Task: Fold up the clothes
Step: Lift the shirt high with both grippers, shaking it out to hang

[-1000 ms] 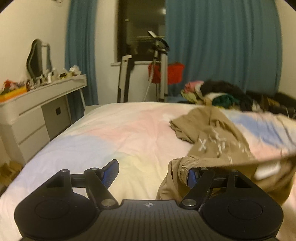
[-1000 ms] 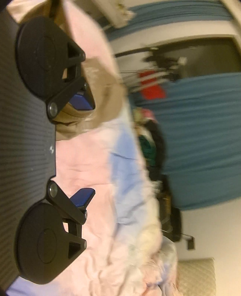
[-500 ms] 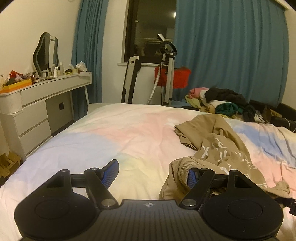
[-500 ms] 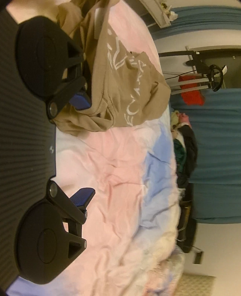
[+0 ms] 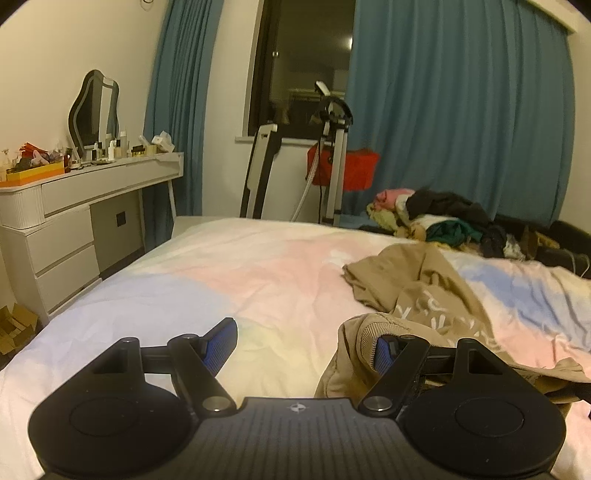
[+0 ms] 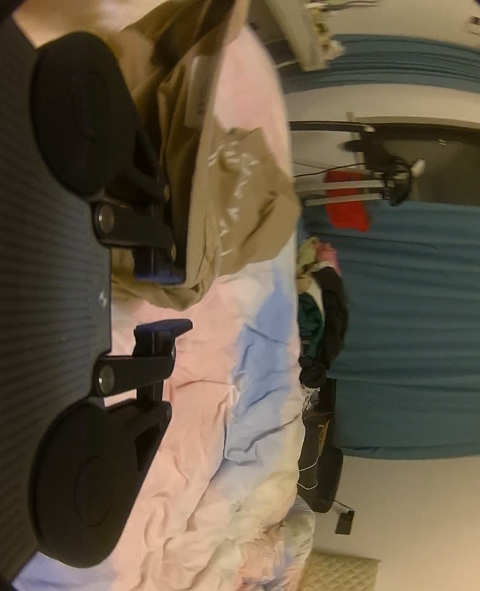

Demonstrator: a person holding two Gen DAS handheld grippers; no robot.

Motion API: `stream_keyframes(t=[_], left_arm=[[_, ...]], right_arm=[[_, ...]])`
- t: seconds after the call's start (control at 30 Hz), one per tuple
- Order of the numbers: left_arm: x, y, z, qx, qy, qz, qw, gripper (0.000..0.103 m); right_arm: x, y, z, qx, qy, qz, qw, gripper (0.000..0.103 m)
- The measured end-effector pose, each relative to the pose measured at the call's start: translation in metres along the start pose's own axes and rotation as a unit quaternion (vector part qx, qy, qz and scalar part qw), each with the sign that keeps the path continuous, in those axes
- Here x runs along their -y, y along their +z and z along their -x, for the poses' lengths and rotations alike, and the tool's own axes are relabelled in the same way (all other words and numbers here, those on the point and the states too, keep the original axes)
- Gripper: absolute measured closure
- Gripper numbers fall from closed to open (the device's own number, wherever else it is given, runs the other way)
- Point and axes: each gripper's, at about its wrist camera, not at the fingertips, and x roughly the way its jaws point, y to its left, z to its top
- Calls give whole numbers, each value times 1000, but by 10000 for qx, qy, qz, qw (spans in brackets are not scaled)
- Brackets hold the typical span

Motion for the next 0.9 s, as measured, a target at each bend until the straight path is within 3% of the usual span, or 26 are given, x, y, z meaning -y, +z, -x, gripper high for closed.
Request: stream_keyframes(t=[0.2,0.33,0.57,0.73,0.9], left_arm=[[-5,19,18,413,-144,155,9989,28],[-8,54,31,744,-250,390,9962,27],[-2,167,75,1603,-157,483,9858,27],[-6,263,144,2353,-308,544,9699,26],[-12,339,227,2965,-615,323,9525,21]], right_arm=[[2,25,24,356,-5,-398,9986,88],[-5,70,41,658,5,-424,9969,89],[-16,199,92,1553,308,-420,9865,89],[-19,297,161,2269,667,-295,9712,93],[-9,360,243,3005,912,-144,9493,94]])
